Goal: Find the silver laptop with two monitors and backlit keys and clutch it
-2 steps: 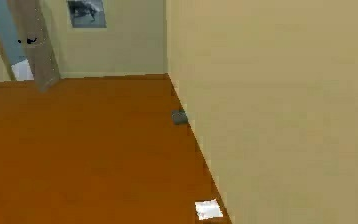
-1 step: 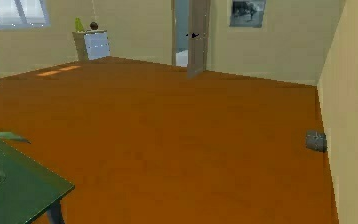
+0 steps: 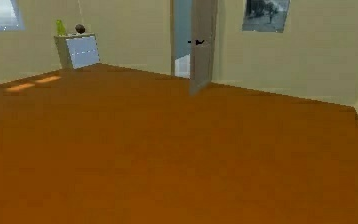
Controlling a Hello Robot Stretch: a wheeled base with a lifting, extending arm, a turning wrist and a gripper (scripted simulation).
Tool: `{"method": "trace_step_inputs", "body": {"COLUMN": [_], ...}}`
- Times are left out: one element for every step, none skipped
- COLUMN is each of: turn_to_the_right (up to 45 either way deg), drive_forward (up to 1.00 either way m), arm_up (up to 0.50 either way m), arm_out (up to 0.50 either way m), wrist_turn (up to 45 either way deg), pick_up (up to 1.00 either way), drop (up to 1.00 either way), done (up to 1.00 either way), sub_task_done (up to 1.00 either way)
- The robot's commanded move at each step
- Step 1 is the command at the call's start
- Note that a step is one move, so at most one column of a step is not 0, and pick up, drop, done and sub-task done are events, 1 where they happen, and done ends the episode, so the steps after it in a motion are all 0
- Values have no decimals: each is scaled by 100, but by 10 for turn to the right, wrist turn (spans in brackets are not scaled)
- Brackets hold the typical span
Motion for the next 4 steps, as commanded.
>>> {"method": "trace_step_inputs", "body": {"turn_to_the_right": [-150,0,-450,0], "drive_forward": [0,20,0,100], "arm_up": [0,0,0,0], "arm_out": [0,0,0,0], "wrist_turn": [0,0,0,0], "pick_up": [0,0,0,0], "drop": [0,0,0,0], "done": [0,0,0,0], "sub_task_done": [0,0,0,0]}}
